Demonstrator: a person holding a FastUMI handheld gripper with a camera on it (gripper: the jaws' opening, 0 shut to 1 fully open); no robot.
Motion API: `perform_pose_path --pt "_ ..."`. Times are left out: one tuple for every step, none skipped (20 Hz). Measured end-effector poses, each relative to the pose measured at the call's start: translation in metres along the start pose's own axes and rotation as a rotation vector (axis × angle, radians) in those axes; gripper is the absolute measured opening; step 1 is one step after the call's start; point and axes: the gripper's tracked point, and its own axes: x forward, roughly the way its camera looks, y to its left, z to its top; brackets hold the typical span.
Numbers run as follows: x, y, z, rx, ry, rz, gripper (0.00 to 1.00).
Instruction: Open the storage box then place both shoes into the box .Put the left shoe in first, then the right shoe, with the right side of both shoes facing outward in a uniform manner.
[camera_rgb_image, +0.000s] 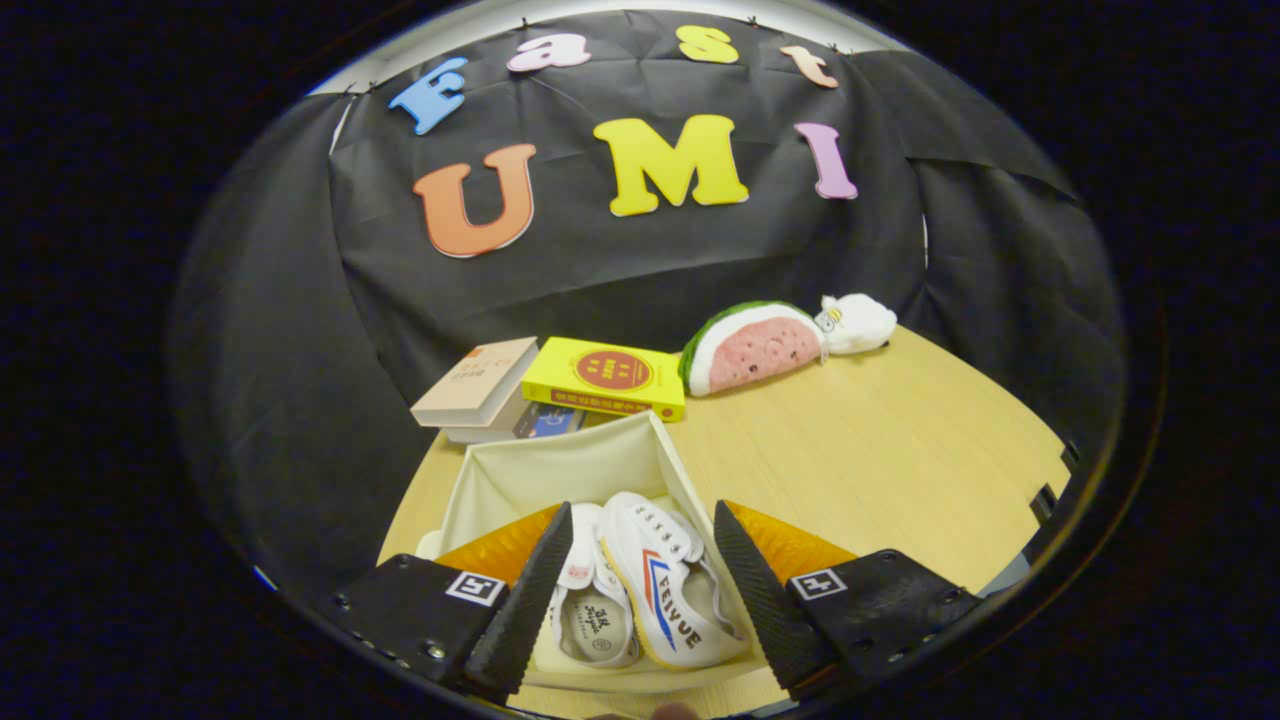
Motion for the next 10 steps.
perform_pose_path --pt "-0.005 0.0 0.011 -0.009 -0.021 0.005 0.89" --pt "-0.009 -0.003 0.023 -0.018 -0.046 0.005 0.9" --pt "-0.014 -0.004 0.033 -0.028 -0.069 0.01 0.9" --pt "-0.018 -0.006 0.04 -0.037 -0.08 0.011 0.92" --pt "-0.023 -0.009 0.046 -0.045 -0.089 0.015 0.93" --pt "-0.028 -0.012 0.053 -0.052 -0.096 0.019 0.93" --pt "-0.034 -0.015 0.061 -0.06 -0.111 0.024 0.94" --pt "-0.04 -0.021 0.069 -0.071 -0.129 0.024 0.95" --pt "-0.047 -0.029 0.077 -0.085 -0.145 0.019 0.96" --pt "-0.054 -0.036 0.084 -0.096 -0.159 0.016 0.96"
